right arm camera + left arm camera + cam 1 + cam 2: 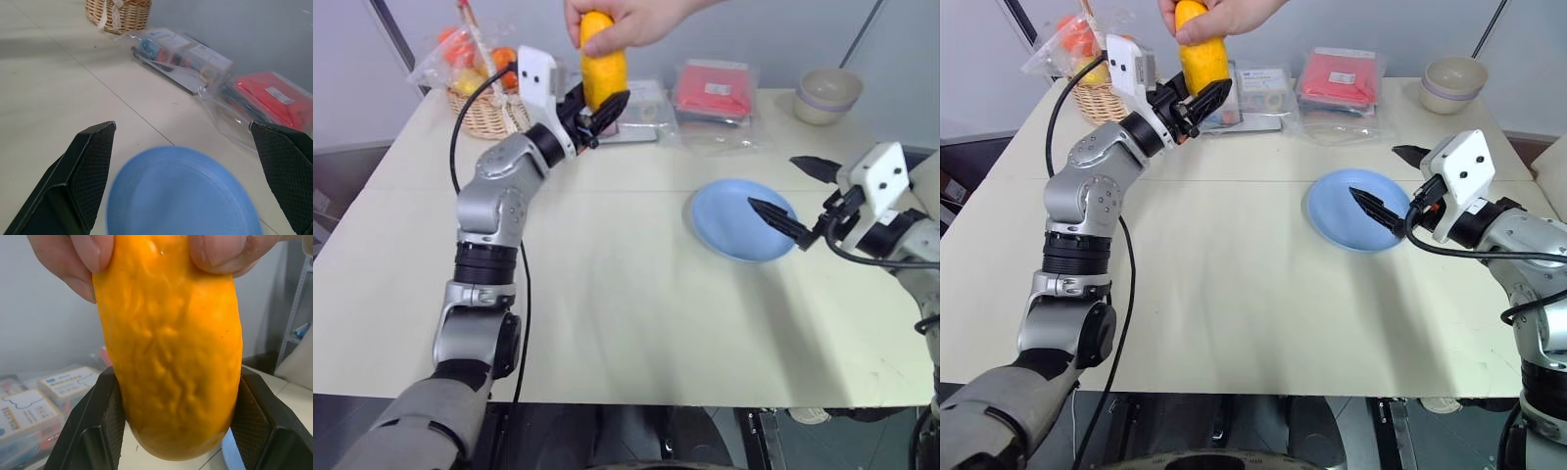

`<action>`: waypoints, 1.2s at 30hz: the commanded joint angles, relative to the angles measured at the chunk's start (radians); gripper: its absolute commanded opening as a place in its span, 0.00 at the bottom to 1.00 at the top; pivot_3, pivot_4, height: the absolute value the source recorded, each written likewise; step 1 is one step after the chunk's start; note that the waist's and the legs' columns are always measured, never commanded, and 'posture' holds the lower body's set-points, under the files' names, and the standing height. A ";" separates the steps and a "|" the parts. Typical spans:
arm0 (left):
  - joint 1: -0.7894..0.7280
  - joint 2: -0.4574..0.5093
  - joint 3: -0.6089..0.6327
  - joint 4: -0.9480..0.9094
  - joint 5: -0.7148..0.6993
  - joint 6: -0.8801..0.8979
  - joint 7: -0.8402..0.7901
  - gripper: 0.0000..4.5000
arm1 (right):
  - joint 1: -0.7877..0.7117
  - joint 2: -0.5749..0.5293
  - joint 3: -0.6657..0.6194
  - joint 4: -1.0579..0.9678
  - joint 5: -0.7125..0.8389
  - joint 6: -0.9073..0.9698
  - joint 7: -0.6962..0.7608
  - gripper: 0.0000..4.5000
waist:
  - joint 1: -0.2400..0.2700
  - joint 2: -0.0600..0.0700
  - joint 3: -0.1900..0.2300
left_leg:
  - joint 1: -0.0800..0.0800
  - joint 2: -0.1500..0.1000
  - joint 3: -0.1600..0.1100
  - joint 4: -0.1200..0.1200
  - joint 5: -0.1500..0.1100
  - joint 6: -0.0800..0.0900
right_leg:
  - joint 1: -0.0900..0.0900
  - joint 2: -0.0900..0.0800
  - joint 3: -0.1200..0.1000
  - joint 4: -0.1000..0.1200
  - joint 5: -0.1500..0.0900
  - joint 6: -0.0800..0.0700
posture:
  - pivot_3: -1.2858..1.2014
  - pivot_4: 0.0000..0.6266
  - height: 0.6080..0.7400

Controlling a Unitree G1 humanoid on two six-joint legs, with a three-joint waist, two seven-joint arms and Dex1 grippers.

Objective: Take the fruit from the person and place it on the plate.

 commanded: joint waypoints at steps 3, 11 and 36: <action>-0.023 0.015 -0.027 0.001 0.015 0.014 -0.050 0.52 | -0.009 -0.009 -0.027 -0.038 0.006 -0.002 -0.005 1.00 | 0.000 0.000 0.000 | 0.000 0.000 0.000 0.000 0.000 0.000 | 0.000 0.000 0.000 0.000 0.000 0.000 | 0.52 0.24 1.00; -0.111 0.033 -0.172 0.204 0.094 0.010 -0.286 0.52 | 0.035 -0.070 -0.102 -0.020 0.011 0.003 0.046 1.00 | 0.002 -0.001 0.000 | 0.000 -0.001 0.000 0.000 0.000 0.000 | 0.000 0.000 0.000 0.000 0.000 0.000 | 0.52 0.24 1.00; -0.517 -0.346 -0.249 1.071 0.423 -0.395 -0.491 0.52 | 0.449 0.019 -0.394 -0.375 0.020 0.186 -0.010 1.00 | 0.002 -0.004 0.002 | -0.001 -0.002 0.002 0.002 -0.005 0.010 | 0.001 -0.001 0.000 0.000 -0.001 0.005 | 0.52 0.24 1.00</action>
